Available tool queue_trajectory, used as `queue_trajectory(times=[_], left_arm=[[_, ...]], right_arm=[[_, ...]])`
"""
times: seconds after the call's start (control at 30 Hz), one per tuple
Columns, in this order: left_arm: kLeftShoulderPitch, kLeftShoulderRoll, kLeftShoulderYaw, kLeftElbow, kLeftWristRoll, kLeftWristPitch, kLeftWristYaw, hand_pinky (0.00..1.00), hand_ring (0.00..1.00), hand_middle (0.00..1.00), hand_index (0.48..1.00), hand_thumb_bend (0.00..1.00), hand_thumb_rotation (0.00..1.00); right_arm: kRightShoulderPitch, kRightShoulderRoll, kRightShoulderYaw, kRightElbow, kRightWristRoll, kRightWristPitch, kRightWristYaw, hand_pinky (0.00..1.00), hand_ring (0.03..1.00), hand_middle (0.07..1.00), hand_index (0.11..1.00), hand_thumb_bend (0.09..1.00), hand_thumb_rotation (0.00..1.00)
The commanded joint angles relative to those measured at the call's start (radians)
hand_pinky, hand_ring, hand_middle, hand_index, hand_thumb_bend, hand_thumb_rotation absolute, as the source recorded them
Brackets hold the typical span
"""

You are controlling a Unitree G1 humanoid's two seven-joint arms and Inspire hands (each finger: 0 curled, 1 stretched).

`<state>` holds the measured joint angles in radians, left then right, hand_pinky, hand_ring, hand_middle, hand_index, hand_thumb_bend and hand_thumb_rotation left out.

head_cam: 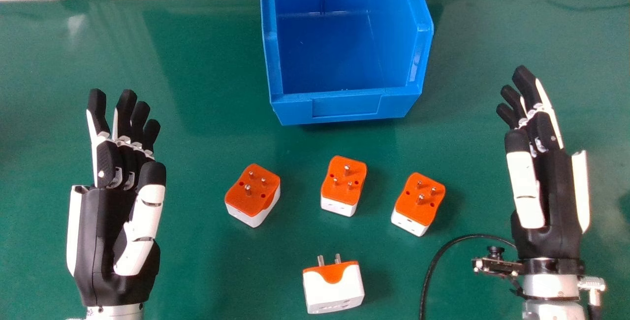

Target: Pick all objects and put in blue box

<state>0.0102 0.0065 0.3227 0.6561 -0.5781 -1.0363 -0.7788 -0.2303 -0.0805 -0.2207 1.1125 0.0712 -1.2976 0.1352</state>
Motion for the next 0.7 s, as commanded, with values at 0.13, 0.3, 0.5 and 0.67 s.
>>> queue_trajectory(times=[0.13, 0.3, 0.5, 0.67], left_arm=[[-0.010, 0.003, 0.005, -0.002, -0.001, -0.019, -0.004, 1.00, 1.00, 1.00, 0.992, 0.34, 0.51], [-0.008, 0.001, 0.005, -0.003, 0.007, -0.026, 0.001, 1.00, 1.00, 1.00, 0.991, 0.34, 0.51], [-0.007, 0.002, 0.003, -0.008, 0.009, -0.021, 0.004, 1.00, 1.00, 1.00, 0.991, 0.34, 0.51], [-0.004, 0.000, 0.001, -0.013, 0.010, -0.017, 0.005, 1.00, 1.00, 1.00, 0.991, 0.34, 0.51]], right_arm=[[-0.003, -0.006, -0.002, -0.021, 0.004, -0.015, -0.005, 0.89, 0.915, 0.938, 0.900, 0.364, 0.82], [0.006, -0.011, -0.002, -0.019, -0.007, -0.015, -0.011, 0.89, 0.915, 0.938, 0.900, 0.349, 0.82], [0.012, -0.016, -0.002, -0.021, -0.001, -0.012, -0.006, 0.89, 0.915, 0.938, 0.900, 0.344, 0.82], [0.019, -0.022, -0.002, -0.024, 0.007, -0.013, 0.006, 0.89, 0.915, 0.938, 0.900, 0.350, 0.83]])
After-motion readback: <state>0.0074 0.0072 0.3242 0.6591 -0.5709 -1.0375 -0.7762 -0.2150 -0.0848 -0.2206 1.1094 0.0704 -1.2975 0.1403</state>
